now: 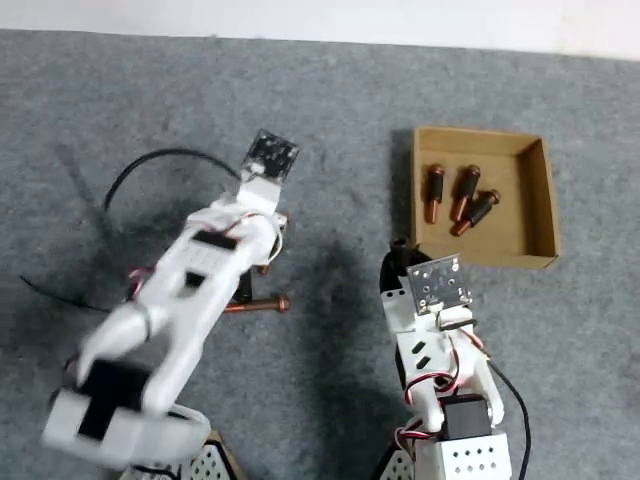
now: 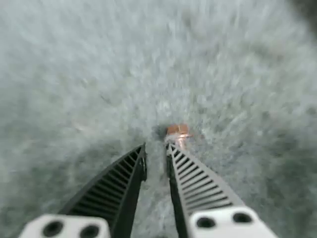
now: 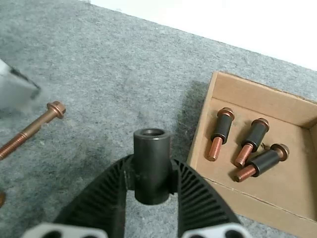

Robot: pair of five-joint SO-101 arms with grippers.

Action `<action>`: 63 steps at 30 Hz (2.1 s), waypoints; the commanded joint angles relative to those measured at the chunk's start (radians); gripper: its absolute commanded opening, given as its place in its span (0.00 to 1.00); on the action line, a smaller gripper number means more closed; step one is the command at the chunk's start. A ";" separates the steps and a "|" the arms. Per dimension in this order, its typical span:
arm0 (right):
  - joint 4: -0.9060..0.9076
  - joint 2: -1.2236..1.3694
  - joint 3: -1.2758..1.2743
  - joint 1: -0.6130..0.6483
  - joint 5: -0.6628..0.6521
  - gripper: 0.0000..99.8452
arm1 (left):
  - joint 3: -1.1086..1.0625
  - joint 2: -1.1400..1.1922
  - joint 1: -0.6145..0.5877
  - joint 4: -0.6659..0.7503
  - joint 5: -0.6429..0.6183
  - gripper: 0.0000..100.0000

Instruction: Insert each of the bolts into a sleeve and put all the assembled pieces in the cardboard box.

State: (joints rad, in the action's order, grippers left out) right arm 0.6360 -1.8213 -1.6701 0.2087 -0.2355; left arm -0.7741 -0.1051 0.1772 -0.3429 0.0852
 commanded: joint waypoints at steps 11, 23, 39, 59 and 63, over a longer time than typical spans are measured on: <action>-0.030 -0.016 -0.093 -0.008 0.003 0.00 | 0.475 0.364 0.038 -0.218 -0.002 0.08; -0.030 -0.016 -0.093 -0.008 0.003 0.00 | 0.479 0.387 0.033 -0.213 -0.002 0.08; -0.031 -0.016 -0.093 0.051 0.003 0.00 | 0.478 0.380 0.008 -0.304 -0.364 0.08; -0.031 -0.016 -0.093 0.038 0.003 0.00 | 0.472 0.216 0.081 -0.397 -0.446 0.08; -0.031 -0.016 -0.093 0.038 0.003 0.00 | 0.472 0.219 0.119 -0.394 -0.446 0.08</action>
State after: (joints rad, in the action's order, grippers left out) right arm 0.6360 -1.8213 -1.6701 0.2501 -0.2355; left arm -0.3414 0.1680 0.2509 -0.7342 -0.3537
